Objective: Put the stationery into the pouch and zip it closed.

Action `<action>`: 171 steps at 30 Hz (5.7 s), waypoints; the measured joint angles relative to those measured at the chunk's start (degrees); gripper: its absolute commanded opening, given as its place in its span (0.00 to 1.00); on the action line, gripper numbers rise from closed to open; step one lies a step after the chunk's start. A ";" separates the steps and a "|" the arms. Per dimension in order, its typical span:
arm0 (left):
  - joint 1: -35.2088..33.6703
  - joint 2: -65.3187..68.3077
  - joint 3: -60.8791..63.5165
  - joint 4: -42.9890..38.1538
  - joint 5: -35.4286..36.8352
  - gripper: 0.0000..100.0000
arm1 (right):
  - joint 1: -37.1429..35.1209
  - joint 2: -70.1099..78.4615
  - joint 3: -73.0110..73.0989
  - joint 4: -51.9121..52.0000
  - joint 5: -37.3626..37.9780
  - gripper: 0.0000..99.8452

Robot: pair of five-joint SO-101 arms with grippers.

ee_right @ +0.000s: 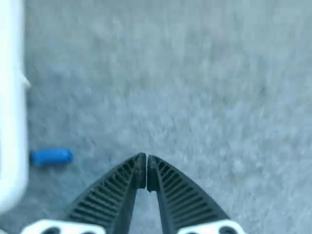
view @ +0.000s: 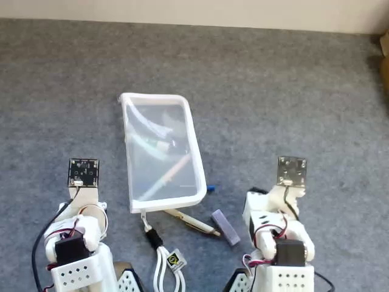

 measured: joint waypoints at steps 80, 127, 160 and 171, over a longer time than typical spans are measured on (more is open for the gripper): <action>0.00 0.00 0.00 0.00 0.00 0.01 | -66.37 81.67 -29.45 -26.37 -15.03 0.19; 0.00 0.00 0.00 0.00 0.00 0.01 | -66.02 76.75 -29.63 -19.60 -4.48 0.01; 0.00 0.00 -0.09 0.00 0.00 0.01 | -51.69 28.13 -14.42 -18.73 -4.13 0.00; 3.96 -0.35 -11.78 0.00 0.00 0.05 | -51.69 27.87 -10.37 -30.33 -4.04 0.00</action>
